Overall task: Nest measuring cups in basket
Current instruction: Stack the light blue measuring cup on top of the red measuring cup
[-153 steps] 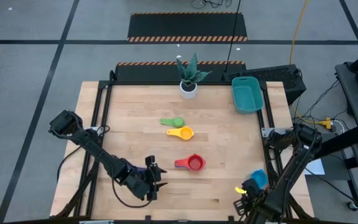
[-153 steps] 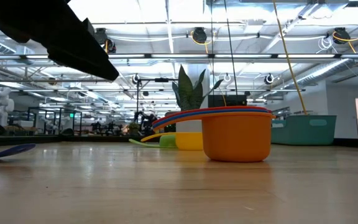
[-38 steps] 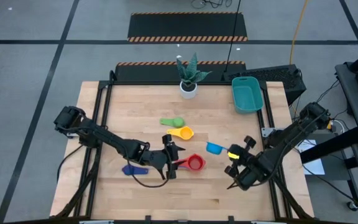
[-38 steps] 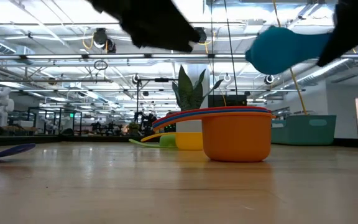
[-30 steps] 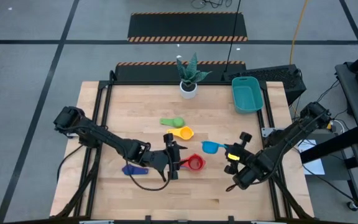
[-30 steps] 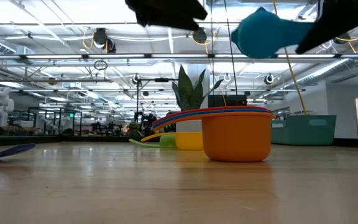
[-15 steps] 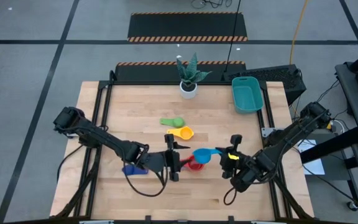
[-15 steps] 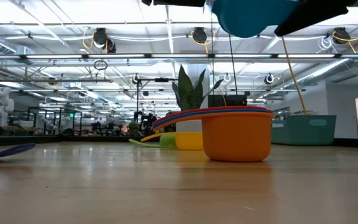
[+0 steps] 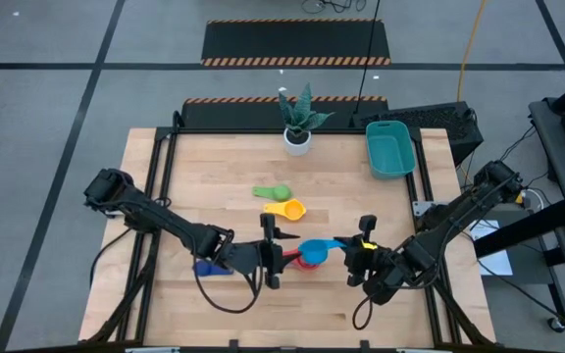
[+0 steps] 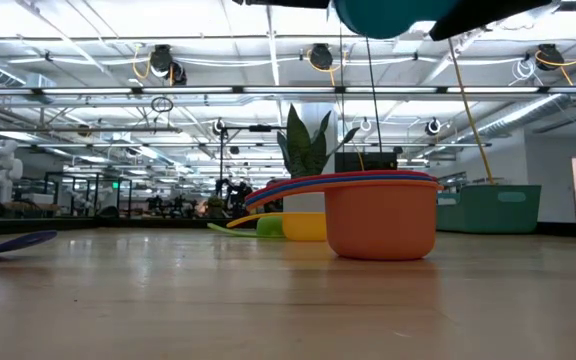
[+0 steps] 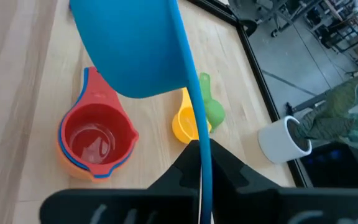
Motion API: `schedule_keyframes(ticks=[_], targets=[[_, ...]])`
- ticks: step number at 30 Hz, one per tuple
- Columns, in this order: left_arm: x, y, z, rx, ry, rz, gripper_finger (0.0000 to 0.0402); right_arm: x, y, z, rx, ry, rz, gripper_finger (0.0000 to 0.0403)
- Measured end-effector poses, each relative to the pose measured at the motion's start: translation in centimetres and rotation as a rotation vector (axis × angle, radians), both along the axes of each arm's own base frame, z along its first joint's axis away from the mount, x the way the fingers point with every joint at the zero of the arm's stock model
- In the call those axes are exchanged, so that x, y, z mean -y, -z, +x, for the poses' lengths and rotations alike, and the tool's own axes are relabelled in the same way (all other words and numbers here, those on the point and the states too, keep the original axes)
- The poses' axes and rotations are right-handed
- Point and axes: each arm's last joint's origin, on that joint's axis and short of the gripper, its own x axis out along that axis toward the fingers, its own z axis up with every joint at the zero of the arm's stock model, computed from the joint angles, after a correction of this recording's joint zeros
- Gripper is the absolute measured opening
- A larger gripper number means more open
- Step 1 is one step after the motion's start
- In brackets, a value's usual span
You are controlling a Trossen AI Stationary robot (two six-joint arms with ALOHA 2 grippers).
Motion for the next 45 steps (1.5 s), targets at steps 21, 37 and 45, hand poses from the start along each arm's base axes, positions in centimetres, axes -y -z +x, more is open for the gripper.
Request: schedule_keyframes(ticks=[21,37,45], targets=[[0.58,-0.2,-0.15,0.013,0.031,0.038,0.0093,-0.09,0.03,0.03,-0.001,-0.001,0.044,0.0],[0.89,-0.37,-0.21,0.026,0.045,0.055,0.0092,-0.15,0.05,0.03,-0.013,-0.013,0.061,0.0],[0.9,-0.38,-0.21,0.026,0.046,0.058,0.0092,-0.16,0.04,0.04,-0.012,-0.013,0.063,0.0]])
